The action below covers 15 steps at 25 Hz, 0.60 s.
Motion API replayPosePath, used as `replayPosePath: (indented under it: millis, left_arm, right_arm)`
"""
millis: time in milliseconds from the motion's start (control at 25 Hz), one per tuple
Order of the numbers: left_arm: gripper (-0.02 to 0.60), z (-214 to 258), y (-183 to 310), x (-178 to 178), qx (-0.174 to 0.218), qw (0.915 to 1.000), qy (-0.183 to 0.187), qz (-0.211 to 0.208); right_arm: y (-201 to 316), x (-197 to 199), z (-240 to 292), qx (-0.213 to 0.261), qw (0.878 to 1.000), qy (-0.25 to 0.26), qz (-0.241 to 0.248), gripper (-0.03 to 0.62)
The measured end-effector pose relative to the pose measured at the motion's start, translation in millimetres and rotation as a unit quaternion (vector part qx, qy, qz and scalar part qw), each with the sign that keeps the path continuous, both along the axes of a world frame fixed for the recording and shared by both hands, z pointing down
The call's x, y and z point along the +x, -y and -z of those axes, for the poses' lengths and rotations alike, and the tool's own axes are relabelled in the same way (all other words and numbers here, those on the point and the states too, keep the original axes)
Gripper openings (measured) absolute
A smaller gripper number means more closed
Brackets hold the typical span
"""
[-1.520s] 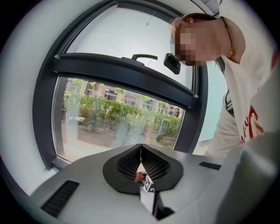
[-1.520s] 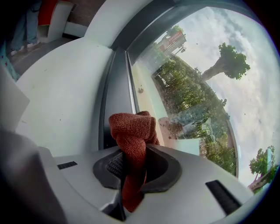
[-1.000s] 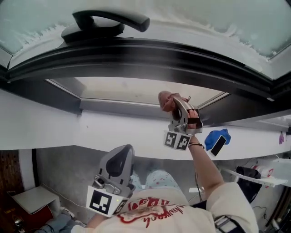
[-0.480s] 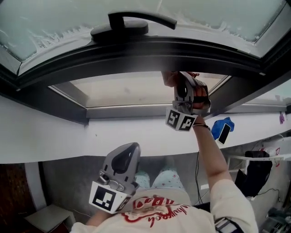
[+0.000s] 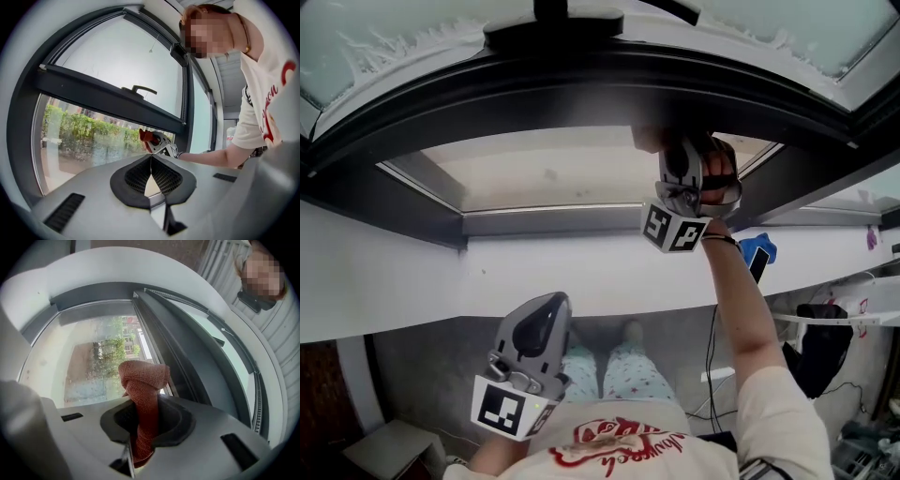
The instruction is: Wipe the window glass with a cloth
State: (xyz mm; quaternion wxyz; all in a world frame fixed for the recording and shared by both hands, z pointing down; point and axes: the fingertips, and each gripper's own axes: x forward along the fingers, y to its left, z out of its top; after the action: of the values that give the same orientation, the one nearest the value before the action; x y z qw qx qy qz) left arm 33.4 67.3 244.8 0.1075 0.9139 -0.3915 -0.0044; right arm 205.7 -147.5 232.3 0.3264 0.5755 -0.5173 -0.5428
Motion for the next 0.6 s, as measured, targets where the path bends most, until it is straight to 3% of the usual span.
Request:
replayPosePath:
  millis: [160,600]
  left_arm:
    - [0.021,-14.3,12.8,18.6,-0.006,0.9994,-0.019,0.03]
    - [0.021,-34.4,10.1,44.6,-0.007,0.996,-0.019,0.087]
  right_arm:
    - [2.0,0.8,-7.4,0.009,0.999,0.006,0.032,0.064]
    - [-1.0,1.7,-45.6,-0.014,0.996,0.047,0.073,0.063]
